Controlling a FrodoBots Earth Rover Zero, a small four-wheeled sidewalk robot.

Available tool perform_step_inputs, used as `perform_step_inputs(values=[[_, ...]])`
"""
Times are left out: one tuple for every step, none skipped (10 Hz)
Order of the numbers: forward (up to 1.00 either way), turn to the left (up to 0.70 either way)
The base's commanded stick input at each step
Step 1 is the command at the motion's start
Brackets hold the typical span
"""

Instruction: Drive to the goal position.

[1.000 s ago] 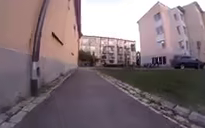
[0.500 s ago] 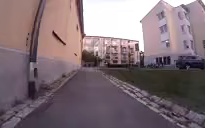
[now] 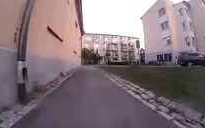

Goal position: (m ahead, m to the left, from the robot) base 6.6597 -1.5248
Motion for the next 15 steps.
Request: perform_step_inputs(values=[[0.50,-0.01],[0.50,-0.01],[0.50,-0.01],[0.50,-0.01],[0.50,-0.01],[0.50,-0.01],[0.50,-0.01],[0.50,-0.01],[0.50,-0.01],[0.50,-0.01],[0.50,-0.01],[0.50,-0.01],[0.50,-0.01],[0.50,-0.01],[0.50,-0.01]])
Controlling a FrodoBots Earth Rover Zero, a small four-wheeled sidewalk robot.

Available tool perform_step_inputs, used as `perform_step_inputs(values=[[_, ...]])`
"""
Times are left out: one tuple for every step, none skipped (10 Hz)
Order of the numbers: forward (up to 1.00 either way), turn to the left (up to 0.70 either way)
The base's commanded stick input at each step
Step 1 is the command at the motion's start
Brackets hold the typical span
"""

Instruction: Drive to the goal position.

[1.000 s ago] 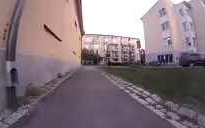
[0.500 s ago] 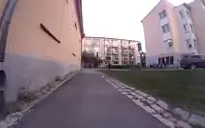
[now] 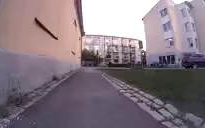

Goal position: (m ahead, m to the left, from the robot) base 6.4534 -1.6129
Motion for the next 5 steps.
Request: perform_step_inputs(values=[[0.50,-0.01],[0.50,-0.01],[0.50,-0.01],[0.50,-0.01],[0.50,-0.01]])
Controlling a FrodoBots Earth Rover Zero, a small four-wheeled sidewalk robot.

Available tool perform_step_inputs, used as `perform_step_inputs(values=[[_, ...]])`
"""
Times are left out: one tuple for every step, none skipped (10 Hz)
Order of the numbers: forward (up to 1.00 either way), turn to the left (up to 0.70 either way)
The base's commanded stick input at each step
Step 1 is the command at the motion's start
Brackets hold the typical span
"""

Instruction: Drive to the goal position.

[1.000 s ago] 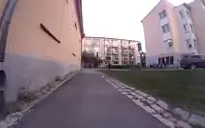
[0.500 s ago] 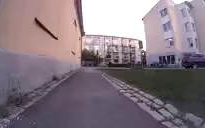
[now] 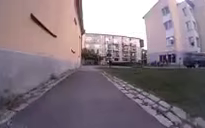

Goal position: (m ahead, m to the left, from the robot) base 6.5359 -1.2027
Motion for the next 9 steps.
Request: perform_step_inputs(values=[[0.50,-0.01],[0.50,-0.01],[0.50,-0.01],[0.50,-0.01],[0.50,-0.01],[0.50,-0.01],[0.50,-0.01],[0.50,-0.01],[0.50,-0.01]])
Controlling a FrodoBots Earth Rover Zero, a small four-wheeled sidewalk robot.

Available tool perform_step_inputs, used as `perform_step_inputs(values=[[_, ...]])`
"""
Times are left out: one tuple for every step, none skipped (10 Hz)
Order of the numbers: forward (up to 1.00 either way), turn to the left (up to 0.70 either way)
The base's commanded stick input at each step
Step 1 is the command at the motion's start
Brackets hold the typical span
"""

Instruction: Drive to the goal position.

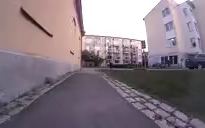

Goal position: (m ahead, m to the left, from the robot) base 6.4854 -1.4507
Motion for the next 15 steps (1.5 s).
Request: perform_step_inputs(values=[[0.50,-0.01],[0.50,0.27],[0.50,0.49],[0.50,0.49],[0.50,0.49],[0.50,0.49],[0.50,0.49],[0.50,0.37],[0.50,0.11],[0.50,-0.01],[0.50,-0.01],[0.50,-0.01],[0.50,-0.01],[0.50,-0.01],[0.50,-0.01]])
